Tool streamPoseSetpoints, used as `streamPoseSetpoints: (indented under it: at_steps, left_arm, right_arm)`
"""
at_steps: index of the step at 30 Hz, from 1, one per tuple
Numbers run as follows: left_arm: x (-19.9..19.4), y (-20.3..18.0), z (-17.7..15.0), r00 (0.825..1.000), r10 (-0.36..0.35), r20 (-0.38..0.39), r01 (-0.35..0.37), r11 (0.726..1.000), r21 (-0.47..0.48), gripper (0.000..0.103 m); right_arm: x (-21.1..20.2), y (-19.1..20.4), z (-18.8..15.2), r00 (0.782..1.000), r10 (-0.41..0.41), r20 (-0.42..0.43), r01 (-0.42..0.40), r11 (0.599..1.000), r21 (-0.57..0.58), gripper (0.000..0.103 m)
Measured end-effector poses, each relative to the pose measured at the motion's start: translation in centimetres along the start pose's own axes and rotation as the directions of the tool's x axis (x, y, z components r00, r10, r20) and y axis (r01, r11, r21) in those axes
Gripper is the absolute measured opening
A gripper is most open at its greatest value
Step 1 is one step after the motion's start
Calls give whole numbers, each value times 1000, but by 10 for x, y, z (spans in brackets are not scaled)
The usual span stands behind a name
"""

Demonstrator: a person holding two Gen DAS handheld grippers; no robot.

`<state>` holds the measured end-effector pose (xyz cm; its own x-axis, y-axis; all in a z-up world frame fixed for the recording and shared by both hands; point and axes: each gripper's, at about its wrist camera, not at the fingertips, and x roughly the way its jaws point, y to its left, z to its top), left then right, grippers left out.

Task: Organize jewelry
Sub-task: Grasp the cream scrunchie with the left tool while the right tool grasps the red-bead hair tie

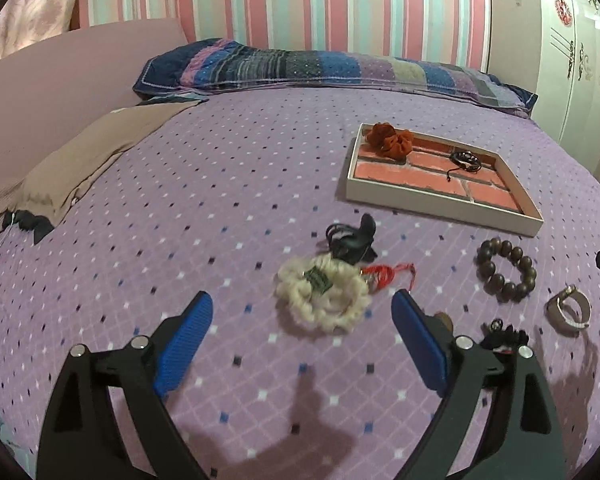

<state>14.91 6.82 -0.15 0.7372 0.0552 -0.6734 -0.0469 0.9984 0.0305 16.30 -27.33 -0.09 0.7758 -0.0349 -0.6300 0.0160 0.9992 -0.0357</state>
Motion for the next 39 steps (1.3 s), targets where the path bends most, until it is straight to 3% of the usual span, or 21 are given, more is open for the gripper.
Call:
streamPoseSetpoints:
  at_steps: [18, 32, 39]
  left_arm:
    - [-15, -10, -30, 1000, -30, 0, 30, 999, 13, 89]
    - [2, 9, -36, 1000, -21, -9, 21, 1000, 3, 89]
    - [19, 15, -32, 999, -29, -18, 29, 1000, -5, 89]
  right_arm:
    - [-24, -8, -33, 1000, -14, -5, 14, 1000, 4, 98]
    - [-31, 39, -77, 999, 35, -7, -35, 999, 10, 98]
    - [-21, 57, -91, 995, 75, -60, -75, 997, -1, 97]
